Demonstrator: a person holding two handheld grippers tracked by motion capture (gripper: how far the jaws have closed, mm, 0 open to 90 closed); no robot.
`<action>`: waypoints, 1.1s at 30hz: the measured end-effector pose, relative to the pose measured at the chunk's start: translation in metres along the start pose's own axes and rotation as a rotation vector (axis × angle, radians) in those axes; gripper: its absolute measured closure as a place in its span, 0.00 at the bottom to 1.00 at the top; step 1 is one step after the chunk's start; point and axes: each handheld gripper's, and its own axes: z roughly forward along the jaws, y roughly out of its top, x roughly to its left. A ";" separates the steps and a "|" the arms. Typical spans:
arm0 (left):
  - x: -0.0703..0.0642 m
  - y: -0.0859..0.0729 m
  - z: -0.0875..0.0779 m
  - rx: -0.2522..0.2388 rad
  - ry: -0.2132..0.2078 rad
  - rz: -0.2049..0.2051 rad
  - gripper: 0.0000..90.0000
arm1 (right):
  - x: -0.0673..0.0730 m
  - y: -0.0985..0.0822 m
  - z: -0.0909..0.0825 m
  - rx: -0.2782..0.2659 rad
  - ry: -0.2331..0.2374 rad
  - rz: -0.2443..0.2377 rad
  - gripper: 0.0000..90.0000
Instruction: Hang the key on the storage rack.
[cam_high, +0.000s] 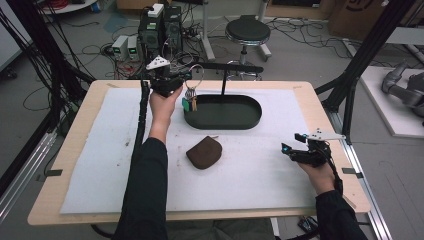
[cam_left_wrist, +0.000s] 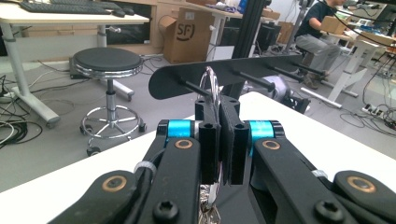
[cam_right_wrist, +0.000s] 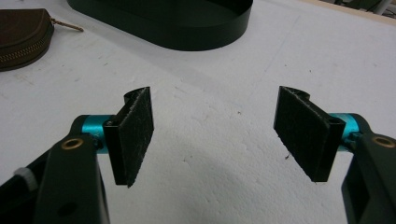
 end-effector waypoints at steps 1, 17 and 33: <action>0.000 -0.001 0.000 0.002 0.001 -0.001 0.96 | 0.000 0.000 0.000 -0.001 -0.001 -0.001 0.33; 0.004 -0.006 0.005 0.014 0.018 -0.015 0.96 | 0.000 0.000 0.000 0.000 0.001 0.000 0.33; 0.001 -0.006 0.007 0.035 0.069 0.015 0.90 | 0.000 0.000 0.000 -0.001 0.002 -0.001 0.33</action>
